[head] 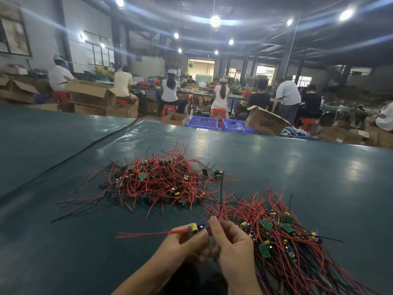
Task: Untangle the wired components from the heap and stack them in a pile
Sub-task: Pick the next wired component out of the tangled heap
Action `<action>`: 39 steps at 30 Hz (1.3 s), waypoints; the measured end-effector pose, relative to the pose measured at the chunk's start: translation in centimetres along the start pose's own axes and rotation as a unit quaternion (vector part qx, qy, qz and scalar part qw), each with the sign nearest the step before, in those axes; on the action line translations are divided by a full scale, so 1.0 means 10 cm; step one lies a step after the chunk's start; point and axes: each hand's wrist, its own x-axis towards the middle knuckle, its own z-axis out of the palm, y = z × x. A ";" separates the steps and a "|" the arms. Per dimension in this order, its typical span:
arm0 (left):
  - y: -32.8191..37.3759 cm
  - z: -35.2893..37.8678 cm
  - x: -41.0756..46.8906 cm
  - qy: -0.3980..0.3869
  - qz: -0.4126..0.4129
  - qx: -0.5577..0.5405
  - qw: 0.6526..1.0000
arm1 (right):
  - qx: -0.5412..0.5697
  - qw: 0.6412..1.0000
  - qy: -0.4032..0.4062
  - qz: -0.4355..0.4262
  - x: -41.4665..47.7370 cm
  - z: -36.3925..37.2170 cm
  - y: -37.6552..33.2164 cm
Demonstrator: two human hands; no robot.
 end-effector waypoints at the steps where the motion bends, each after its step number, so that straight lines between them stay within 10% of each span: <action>1: -0.03 -0.02 0.02 0.027 0.011 0.006 1.000 | -0.021 1.000 -0.006 -0.006 -0.01 0.00 0.01; 19: 0.10 -0.06 0.01 0.094 0.120 0.042 0.987 | 0.234 0.952 0.180 0.075 0.20 -0.33 -0.16; 29: 0.05 0.02 -0.01 0.064 0.142 0.054 0.986 | -0.027 0.999 -0.022 0.033 -0.03 0.09 0.01; 39: 0.02 -0.03 0.02 0.044 0.111 0.080 0.990 | 0.112 0.986 0.117 0.030 0.11 -0.19 -0.11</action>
